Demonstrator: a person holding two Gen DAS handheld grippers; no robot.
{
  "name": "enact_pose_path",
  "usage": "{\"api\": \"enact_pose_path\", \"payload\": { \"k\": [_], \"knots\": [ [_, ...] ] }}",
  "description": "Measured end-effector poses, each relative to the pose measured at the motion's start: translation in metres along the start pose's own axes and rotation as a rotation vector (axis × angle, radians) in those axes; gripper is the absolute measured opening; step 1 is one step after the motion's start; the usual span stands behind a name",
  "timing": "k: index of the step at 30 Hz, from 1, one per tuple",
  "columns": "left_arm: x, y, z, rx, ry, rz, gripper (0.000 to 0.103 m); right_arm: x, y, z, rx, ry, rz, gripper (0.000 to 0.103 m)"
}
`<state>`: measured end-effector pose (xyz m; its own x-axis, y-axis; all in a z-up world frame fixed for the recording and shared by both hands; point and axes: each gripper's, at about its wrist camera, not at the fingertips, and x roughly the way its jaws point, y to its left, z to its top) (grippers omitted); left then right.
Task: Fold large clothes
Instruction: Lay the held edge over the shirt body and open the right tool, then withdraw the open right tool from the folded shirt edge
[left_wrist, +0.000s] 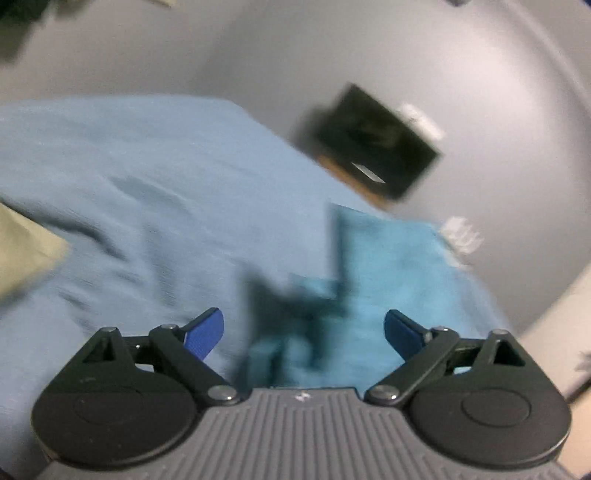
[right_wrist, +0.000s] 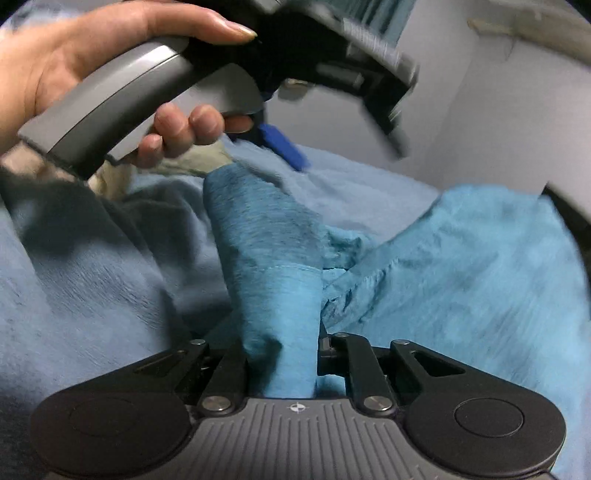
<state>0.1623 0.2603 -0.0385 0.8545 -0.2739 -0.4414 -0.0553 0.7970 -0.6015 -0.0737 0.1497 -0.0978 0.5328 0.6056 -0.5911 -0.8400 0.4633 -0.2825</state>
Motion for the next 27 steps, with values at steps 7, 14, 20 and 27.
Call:
{"api": "enact_pose_path", "payload": {
  "k": [7,14,20,27],
  "knots": [
    [0.059,-0.007,-0.019,0.155,0.210,0.051,0.050,-0.026,-0.005,-0.004,0.079,-0.021,0.094,0.044],
    [0.065,-0.017,-0.036,0.355,0.275,0.167,0.045,-0.100,-0.021,-0.004,0.113,-0.068,0.178,0.052],
    [0.057,-0.015,-0.029,0.318,0.235,0.092,0.045,-0.157,-0.090,-0.022,0.343,-0.129,0.070,0.054],
    [0.044,-0.009,-0.015,0.175,0.174,-0.078,0.048,-0.158,-0.144,-0.066,0.496,-0.066,-0.155,0.050]
  ]
}}
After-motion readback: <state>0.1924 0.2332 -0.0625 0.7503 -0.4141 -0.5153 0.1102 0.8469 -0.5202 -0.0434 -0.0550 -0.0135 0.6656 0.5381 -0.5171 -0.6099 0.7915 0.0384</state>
